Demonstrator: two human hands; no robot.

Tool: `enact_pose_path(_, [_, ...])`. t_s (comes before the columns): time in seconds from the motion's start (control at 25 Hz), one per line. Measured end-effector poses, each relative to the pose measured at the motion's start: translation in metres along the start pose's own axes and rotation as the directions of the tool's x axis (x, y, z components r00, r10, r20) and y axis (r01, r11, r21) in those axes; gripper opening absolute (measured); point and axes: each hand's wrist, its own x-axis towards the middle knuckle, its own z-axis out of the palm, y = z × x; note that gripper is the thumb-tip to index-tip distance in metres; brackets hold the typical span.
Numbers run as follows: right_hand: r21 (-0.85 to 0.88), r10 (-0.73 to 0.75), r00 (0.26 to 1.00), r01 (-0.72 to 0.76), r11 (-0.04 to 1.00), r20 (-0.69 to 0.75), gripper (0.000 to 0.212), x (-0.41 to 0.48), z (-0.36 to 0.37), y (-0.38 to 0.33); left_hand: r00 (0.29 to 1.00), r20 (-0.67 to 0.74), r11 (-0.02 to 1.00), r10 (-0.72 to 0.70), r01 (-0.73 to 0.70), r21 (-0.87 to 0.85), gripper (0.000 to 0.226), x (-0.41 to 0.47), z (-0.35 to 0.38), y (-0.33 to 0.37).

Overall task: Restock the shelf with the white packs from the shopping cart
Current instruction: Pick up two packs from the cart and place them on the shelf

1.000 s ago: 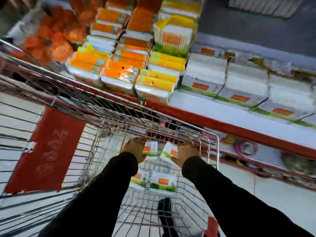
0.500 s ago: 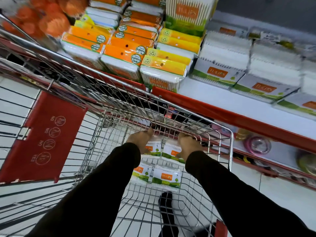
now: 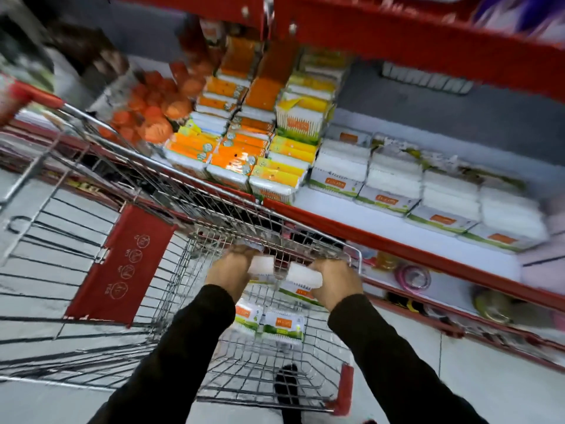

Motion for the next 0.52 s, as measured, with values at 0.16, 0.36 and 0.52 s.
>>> enact_pose_path(0.16, [0.068,0.063,0.988,-0.054,0.996,-0.139,0.05,-0.045,-0.078,0.018,0.984,-0.129,0.993,0.12,-0.12,0.01,0.051,-0.02,-0.067,0.035])
enact_pose_path(0.36, [0.085,0.143,0.913,-0.12,0.989,-0.383,0.054,-0.063,-0.159,0.053,0.902,-0.321,0.957,0.289,-0.281,0.073,0.055,0.009,-0.132,0.104])
enact_pose_path(0.52, [0.042,0.136,0.875,-0.132,0.99,-0.464,0.052,-0.036,-0.173,0.066,0.893,-0.335,0.952,0.301,-0.264,0.153,0.053,0.051,-0.141,0.144])
